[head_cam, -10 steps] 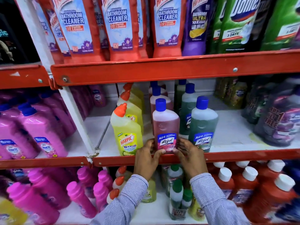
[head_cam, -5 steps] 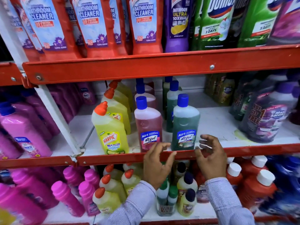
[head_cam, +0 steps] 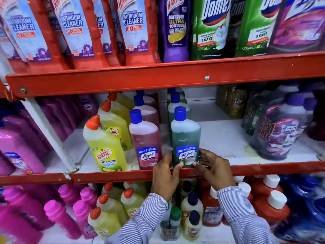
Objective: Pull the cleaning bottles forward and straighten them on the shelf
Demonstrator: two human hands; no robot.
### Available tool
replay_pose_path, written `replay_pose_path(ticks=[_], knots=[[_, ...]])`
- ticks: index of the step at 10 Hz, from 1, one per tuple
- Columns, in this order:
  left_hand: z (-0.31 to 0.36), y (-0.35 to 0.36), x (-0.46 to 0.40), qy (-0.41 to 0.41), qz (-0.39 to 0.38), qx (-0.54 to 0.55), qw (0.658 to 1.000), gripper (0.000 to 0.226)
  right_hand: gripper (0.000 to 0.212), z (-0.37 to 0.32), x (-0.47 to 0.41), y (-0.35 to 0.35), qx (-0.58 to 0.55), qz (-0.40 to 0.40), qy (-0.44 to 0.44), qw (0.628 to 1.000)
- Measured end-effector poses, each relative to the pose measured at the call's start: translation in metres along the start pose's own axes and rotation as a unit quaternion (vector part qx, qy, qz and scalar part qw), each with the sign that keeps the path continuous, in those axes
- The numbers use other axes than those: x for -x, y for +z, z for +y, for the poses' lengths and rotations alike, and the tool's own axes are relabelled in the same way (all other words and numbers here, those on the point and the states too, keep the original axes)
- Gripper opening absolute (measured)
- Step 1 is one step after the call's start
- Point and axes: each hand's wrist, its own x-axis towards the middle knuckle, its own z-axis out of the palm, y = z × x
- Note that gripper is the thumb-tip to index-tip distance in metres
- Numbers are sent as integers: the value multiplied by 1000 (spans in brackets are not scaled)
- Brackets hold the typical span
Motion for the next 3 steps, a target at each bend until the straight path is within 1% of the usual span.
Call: replay_pose_path(ticks=[1, 2, 3], knots=[[1, 1, 0, -2, 2, -9, 1000, 37, 50, -2, 1, 0, -8, -2, 2, 1000], [0, -2, -1, -5, -14, 0, 1000, 40, 50, -1, -1, 2, -26, -8, 14, 1000], [7, -8, -2, 27, 7, 10, 1000, 42, 46, -8, 6, -3, -84, 104, 8, 991]])
